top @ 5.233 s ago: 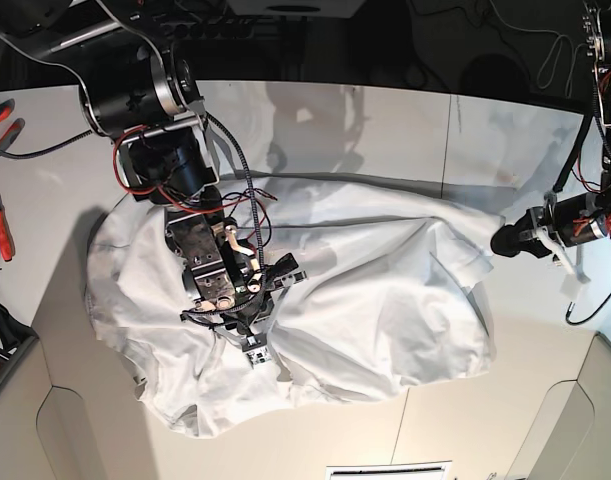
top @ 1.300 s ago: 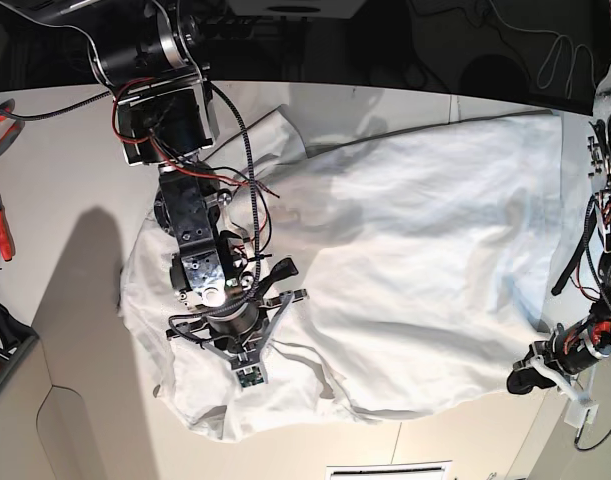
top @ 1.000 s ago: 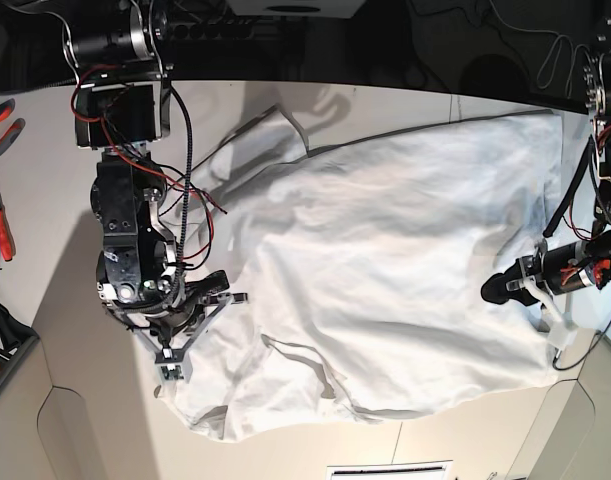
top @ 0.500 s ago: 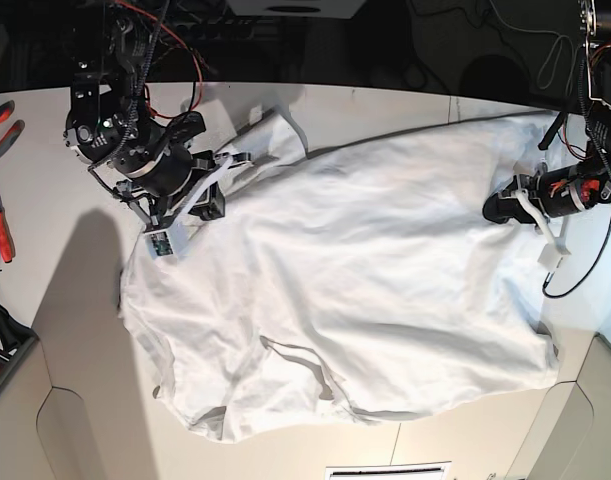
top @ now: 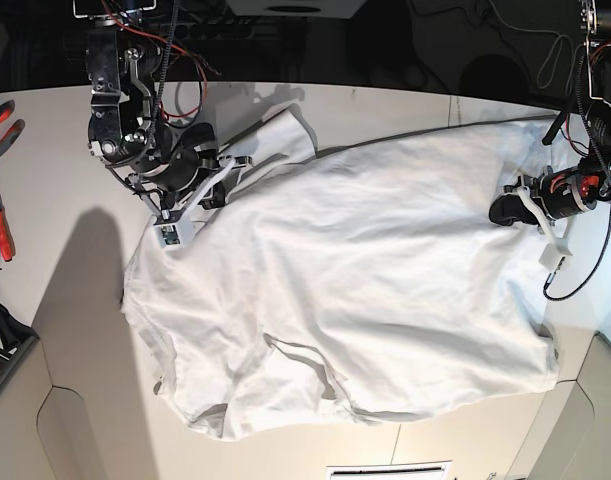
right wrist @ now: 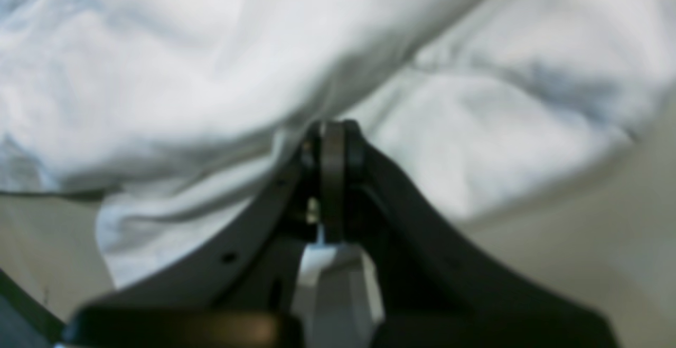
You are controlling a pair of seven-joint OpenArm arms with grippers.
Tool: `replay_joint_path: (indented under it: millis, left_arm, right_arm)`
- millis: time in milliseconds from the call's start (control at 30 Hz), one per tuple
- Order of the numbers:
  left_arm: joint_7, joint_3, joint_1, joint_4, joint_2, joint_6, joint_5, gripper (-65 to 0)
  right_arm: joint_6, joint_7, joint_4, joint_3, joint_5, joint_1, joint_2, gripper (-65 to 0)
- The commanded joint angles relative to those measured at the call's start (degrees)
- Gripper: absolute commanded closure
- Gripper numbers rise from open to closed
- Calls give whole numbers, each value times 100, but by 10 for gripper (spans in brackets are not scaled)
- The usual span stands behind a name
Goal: Layout the t-shirt on the table in an organized manner, then fold the t-shirt properly
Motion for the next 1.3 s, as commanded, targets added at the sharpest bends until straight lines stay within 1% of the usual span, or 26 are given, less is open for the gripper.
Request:
replay_joint_path:
  millis: [0, 67, 133, 200, 267, 333, 400, 533, 600, 667, 700, 767, 833, 867, 933, 967, 1000, 1033, 1067, 1100, 1133, 1200, 1267]
  left_arm:
    - [151, -15, -15, 15, -118, 150, 389, 0]
    - [103, -15, -15, 15, -155, 150, 588, 0]
    - [-79, -15, -15, 15, -216, 166, 809, 0]
    - [-321, -15, -15, 15, -273, 675, 1113, 0]
    - [-498, -15, -15, 15, -308, 1054, 1508, 0]
    - [-627, -15, -31, 15, -323, 1268, 1731, 0]
    - [-719, -15, -31, 15, -321, 1373, 1860, 0]
    - [-769, -15, -63, 15, -319, 1381, 1862, 0]
    - [-772, -15, -79, 15, -319, 1384, 1862, 0]
    - [-796, -15, -92, 17, -321, 1384, 1862, 0]
    - [-817, -15, -94, 17, -321, 1384, 1862, 0]
    - [-964, -15, -94, 33, -321, 1384, 1858, 0]
    - [-1075, -15, -94, 90, -321, 1375, 1825, 0]
    - [-1104, -15, -94, 157, -321, 1303, 1773, 0]
    - [-1106, -17, -92, 380, -328, 1034, 1694, -1]
    - [-1104, -17, -92, 522, -330, 951, 1655, -63]
    - [-1091, -17, -92, 669, -337, 898, 1574, -132]
    - [-1062, -17, -92, 837, -343, 890, 1484, -195]
    - [-1010, -17, -92, 1019, -350, 894, 1410, -243]
    - [-933, -20, -92, 1193, -354, 905, 1340, -263]
    - [-857, -44, -92, 1366, -350, 970, 1316, -265]
    - [-833, -76, -90, 1648, -350, 1156, 1318, -265]
    - [-896, -92, -92, 1851, -350, 1207, 1318, -265]
  right_arm:
    - [17, -70, 31, -4, -20, 109, -13, 0]
    - [15, -321, 15, -2, -229, 131, 2, 0]
    - [17, -476, 20, -2, -308, 127, 44, 0]
    - [17, -767, 79, -2, -306, 127, 122, 0]
    - [15, -1058, 229, -2, -330, 127, 219, 0]
    - [15, -1224, 446, -2, -328, 122, 341, 0]
    - [15, -1370, 741, -2, -328, 109, 424, 0]
    - [17, -1598, 1329, -2, -278, 92, 463, 0]
    - [59, -1602, 1578, -2, 55, -13, 463, 0]
    - [234, -1585, 1847, -2, 479, -177, 459, 0]
    - [284, -1508, 2002, -2, 597, -267, 455, 0]
    - [291, -1298, 2306, -2, 531, -426, 448, 0]
    - [151, -1147, 2520, 15, 203, -476, 448, 0]
    - [50, -1108, 2553, 44, -35, -468, 448, 0]
    - [-114, -933, 2555, 160, -435, -444, 448, 0]
    - [-142, -846, 2555, 243, -566, -444, 448, -70]
    - [-142, -739, 2555, 339, -643, -444, 448, -162]
    - [-140, -654, 2544, 448, -693, -444, 448, -230]
    - [-142, -601, 2522, 575, -699, -442, 450, -250]
    - [-157, -579, 2483, 723, -688, -442, 450, -248]
    - [-208, -555, 2415, 881, -684, -442, 450, -249]
    - [-205, -487, 2157, 1215, -472, -431, 455, -249]
    - [-179, -501, 1770, 1543, 94, -409, 466, -249]
